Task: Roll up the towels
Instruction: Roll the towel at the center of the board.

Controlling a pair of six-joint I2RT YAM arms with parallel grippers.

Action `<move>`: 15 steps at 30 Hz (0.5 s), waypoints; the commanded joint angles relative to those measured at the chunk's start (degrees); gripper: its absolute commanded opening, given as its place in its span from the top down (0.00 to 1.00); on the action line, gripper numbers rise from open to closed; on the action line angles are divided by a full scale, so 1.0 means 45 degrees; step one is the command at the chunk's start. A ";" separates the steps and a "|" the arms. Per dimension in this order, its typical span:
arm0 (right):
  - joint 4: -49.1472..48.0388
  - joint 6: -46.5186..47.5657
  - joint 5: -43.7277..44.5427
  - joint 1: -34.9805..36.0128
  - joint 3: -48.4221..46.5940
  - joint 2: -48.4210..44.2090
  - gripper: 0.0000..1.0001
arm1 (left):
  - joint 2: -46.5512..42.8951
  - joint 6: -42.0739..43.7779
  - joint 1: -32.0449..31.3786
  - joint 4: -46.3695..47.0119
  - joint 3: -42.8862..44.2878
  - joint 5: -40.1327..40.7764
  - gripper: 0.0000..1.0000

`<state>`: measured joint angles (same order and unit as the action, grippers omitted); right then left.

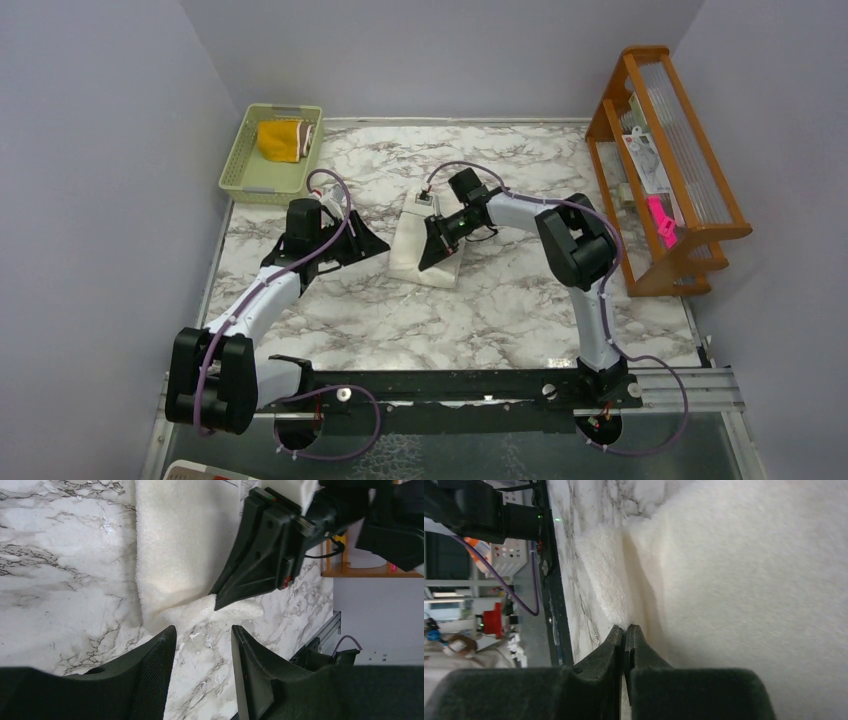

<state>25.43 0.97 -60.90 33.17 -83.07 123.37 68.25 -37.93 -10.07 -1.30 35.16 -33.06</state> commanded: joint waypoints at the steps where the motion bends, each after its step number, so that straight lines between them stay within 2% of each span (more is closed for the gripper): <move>1: 0.0592 -0.1174 -0.2040 -0.0241 -0.0523 0.1192 0.99 | -0.0335 -0.0198 0.0088 0.0493 0.0390 -0.0599 0.53; 6: -0.0404 -0.2649 -0.2171 -0.0467 -0.0328 0.1792 0.99 | -0.0309 -0.0308 0.0088 0.0571 0.0382 -0.0775 0.53; 12: -0.0858 -0.3799 -0.0797 -0.0884 0.0075 0.2534 0.99 | -0.0182 -0.0663 -0.0385 0.1021 0.0021 -0.0986 0.54; 15: -0.1250 -0.4352 -0.0608 -0.1058 0.0402 0.2878 0.99 | 0.0129 -0.1182 -0.1069 0.1829 -0.0581 -0.0803 0.63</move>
<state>23.20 -14.13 -67.16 29.85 -83.57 132.73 68.05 -40.40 -11.55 1.17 35.05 -35.42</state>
